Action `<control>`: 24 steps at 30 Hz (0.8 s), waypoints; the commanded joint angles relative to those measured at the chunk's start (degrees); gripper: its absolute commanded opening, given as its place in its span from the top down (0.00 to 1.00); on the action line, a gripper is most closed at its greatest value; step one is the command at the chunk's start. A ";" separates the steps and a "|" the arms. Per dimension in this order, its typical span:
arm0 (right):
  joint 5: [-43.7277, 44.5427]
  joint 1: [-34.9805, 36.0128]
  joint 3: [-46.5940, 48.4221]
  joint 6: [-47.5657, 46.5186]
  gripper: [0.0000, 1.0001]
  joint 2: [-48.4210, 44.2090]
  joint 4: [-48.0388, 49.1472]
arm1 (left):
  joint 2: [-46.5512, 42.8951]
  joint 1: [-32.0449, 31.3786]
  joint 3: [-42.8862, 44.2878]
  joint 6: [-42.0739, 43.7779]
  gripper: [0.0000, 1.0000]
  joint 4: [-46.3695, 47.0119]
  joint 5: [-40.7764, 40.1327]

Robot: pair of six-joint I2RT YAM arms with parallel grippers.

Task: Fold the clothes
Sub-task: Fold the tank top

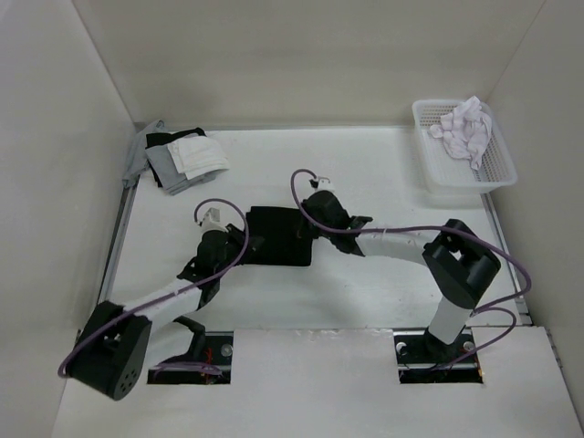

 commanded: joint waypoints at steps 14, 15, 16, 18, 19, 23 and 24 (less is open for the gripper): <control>-7.53 0.59 -21.96 12.35 0.93 1.71 28.23 | 13.18 8.87 -9.12 0.83 0.87 18.03 2.30; -7.53 0.59 -22.14 11.92 0.91 0.57 28.14 | 11.59 9.05 -9.39 0.66 0.87 17.50 2.73; -7.36 0.42 -22.31 11.30 0.89 -1.00 27.70 | 9.05 9.14 -9.48 0.57 0.87 16.28 3.26; -7.18 -0.02 -22.67 10.25 0.82 -4.87 26.83 | 2.21 9.05 -8.96 0.57 0.87 11.29 3.79; -7.18 -0.29 -22.84 9.81 0.78 -7.24 26.12 | -1.57 8.61 -8.34 0.92 0.86 7.95 3.36; -7.53 -1.25 -22.67 6.03 0.66 -16.64 22.26 | -17.83 8.43 -4.66 3.72 0.82 -6.81 0.29; -7.53 -1.69 -22.49 4.98 0.63 -18.93 20.95 | -20.91 8.43 -3.34 5.04 0.80 -10.33 -1.20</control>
